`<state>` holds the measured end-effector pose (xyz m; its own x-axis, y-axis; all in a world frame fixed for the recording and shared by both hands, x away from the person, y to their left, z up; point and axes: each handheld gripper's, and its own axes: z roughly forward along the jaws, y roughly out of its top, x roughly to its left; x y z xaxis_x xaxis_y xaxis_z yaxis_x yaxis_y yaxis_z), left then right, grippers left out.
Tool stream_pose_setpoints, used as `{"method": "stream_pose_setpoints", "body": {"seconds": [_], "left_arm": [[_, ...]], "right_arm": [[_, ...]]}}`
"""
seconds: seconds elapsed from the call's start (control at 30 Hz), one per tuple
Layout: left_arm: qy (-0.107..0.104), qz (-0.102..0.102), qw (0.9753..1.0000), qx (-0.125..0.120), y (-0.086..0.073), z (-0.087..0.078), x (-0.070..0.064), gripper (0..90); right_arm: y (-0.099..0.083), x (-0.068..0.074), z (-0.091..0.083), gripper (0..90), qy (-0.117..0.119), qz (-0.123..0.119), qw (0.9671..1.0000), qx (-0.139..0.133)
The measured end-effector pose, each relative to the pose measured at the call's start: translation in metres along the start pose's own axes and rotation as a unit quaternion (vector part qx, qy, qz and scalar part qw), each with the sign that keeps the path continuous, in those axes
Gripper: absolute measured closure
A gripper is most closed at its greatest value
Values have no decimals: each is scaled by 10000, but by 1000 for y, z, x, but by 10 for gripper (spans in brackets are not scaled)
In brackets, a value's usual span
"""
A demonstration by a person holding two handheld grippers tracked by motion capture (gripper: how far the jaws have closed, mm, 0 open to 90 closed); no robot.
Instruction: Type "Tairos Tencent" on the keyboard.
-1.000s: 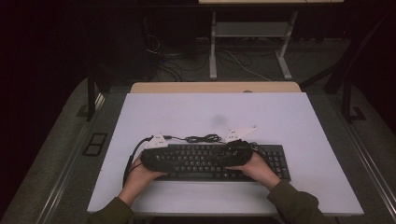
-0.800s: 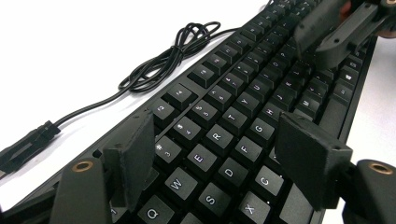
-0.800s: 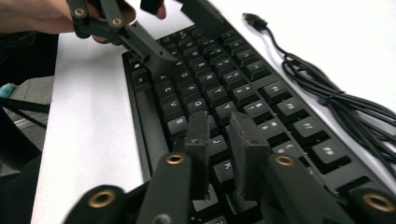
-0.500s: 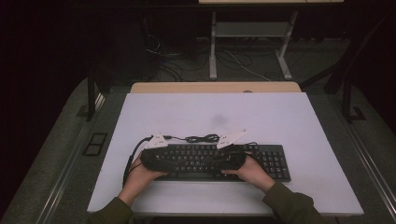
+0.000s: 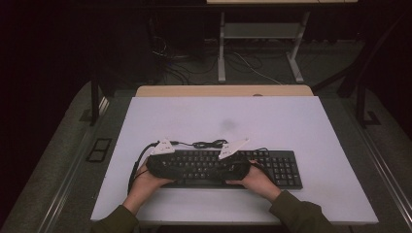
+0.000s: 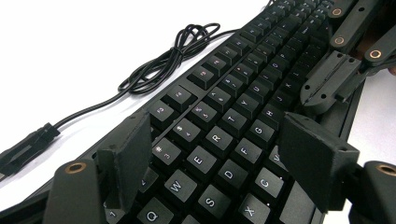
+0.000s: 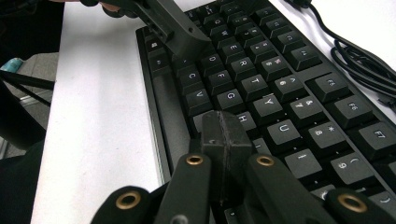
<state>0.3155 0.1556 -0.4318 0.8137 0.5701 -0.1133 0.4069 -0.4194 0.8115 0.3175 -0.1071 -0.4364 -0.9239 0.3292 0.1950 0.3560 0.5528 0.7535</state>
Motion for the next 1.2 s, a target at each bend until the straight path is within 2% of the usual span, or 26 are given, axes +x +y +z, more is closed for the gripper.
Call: {"method": "stream_pose_setpoints", "body": {"seconds": [0.47, 0.53, 0.87, 1.1, 1.2], "left_arm": [[-1, 18, 10000, 4, 0, -1, 0, 255], [-5, 21, 10000, 5, 0, -1, 0, 255], [-3, 25, 10000, 8, 0, -1, 0, 255], [2, 22, 10000, 6, 0, -1, 0, 255], [5, 30, 10000, 6, 0, -1, 0, 257]], "right_arm": [[1, 2, 6, 890, -13, -16, 10000, 84], [0, 2, 7, 891, -78, -46, 9998, 173], [1, 3, 5, 889, -58, -8, 9999, 91], [1, -1, -1, 810, -32, 22, 9999, -92], [1, -3, -4, 744, -10, 99, 9998, -179]]}}
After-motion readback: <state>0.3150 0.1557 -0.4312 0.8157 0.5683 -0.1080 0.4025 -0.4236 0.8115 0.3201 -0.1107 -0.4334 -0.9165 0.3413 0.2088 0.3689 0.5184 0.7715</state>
